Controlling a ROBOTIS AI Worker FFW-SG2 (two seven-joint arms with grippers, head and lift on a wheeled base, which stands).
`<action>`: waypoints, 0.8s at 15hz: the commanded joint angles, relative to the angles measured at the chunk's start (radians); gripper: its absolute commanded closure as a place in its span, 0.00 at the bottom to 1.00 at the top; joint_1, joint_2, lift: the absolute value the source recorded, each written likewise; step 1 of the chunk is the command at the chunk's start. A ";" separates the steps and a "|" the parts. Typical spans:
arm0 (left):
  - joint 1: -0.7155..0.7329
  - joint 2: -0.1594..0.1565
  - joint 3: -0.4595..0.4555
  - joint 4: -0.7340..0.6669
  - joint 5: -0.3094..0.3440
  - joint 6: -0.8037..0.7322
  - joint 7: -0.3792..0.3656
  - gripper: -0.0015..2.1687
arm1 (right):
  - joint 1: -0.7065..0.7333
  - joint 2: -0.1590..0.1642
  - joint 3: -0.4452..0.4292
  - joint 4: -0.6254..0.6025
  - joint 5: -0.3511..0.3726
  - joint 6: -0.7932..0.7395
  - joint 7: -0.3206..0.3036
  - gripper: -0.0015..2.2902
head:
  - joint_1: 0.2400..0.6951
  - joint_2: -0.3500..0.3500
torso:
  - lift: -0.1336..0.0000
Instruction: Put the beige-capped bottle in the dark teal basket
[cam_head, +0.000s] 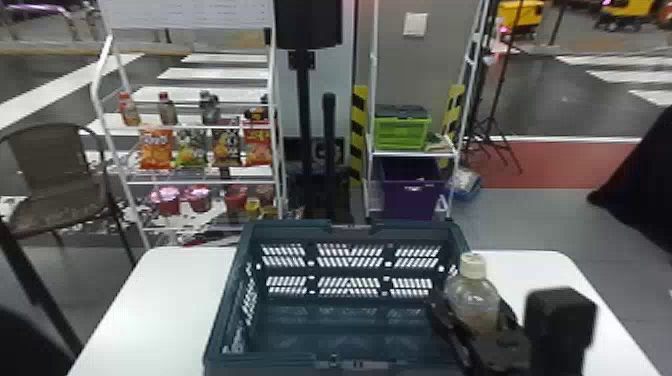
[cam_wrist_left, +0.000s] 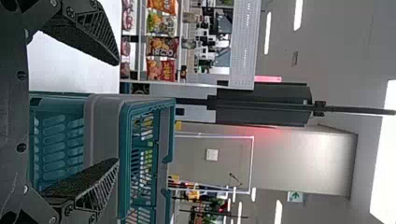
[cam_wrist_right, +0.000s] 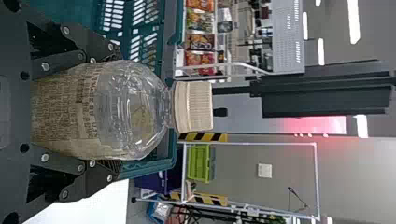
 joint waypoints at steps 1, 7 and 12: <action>-0.009 0.001 0.000 0.007 0.010 0.000 0.000 0.07 | -0.150 0.007 0.038 0.018 0.006 0.233 -0.002 1.00 | 0.57 0.50 | 1.00; -0.021 0.002 0.000 0.018 0.023 0.003 -0.012 0.07 | -0.456 0.059 0.095 0.200 -0.025 0.626 -0.002 1.00 | 0.57 0.50 | 1.00; -0.023 0.002 0.000 0.021 0.029 0.000 -0.012 0.07 | -0.641 0.129 0.118 0.392 -0.040 0.810 -0.002 1.00 | 0.57 0.50 | 1.00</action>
